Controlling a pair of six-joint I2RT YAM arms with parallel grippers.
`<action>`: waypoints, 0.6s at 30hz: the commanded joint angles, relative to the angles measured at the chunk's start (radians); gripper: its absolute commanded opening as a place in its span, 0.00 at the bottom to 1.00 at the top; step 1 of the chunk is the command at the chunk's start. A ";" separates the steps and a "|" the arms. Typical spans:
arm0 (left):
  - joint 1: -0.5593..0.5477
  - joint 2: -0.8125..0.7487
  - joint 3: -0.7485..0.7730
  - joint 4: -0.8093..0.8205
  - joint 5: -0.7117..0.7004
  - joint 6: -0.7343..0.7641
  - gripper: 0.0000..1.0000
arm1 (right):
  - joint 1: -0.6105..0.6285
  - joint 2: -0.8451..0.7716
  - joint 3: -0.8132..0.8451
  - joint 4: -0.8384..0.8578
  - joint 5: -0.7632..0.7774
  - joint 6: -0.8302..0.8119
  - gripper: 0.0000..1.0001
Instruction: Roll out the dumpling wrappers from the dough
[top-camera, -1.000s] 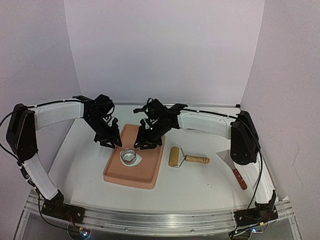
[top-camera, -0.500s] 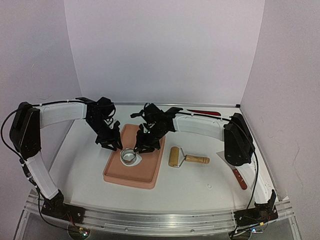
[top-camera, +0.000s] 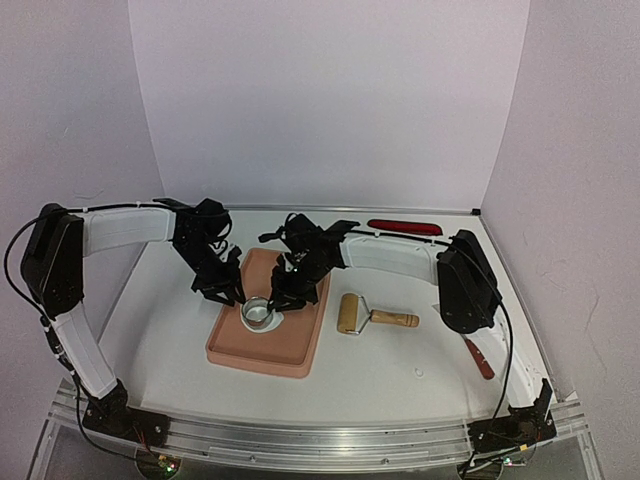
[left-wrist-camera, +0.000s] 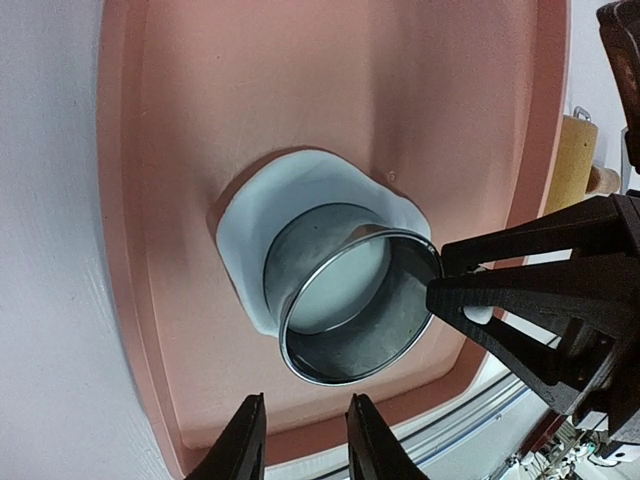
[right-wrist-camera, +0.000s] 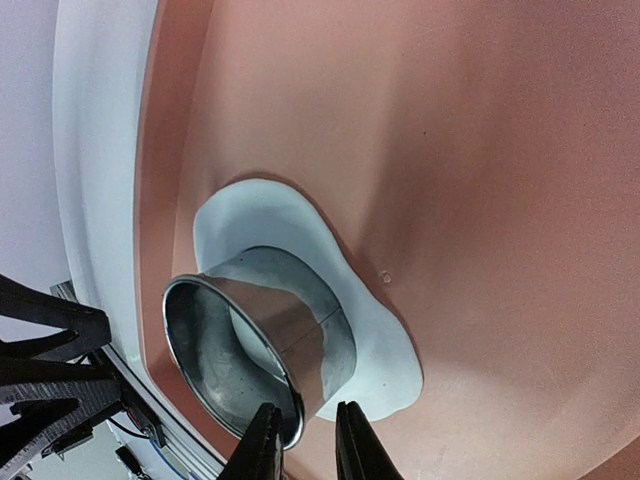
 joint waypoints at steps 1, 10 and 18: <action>0.003 0.015 0.006 0.019 0.016 0.014 0.29 | 0.004 0.017 0.045 -0.001 -0.010 0.008 0.21; 0.003 0.044 0.032 0.008 0.020 0.024 0.27 | 0.003 0.031 0.062 -0.001 -0.015 0.007 0.18; 0.004 0.061 0.051 0.002 0.023 0.025 0.25 | 0.003 0.040 0.063 -0.001 -0.022 0.002 0.14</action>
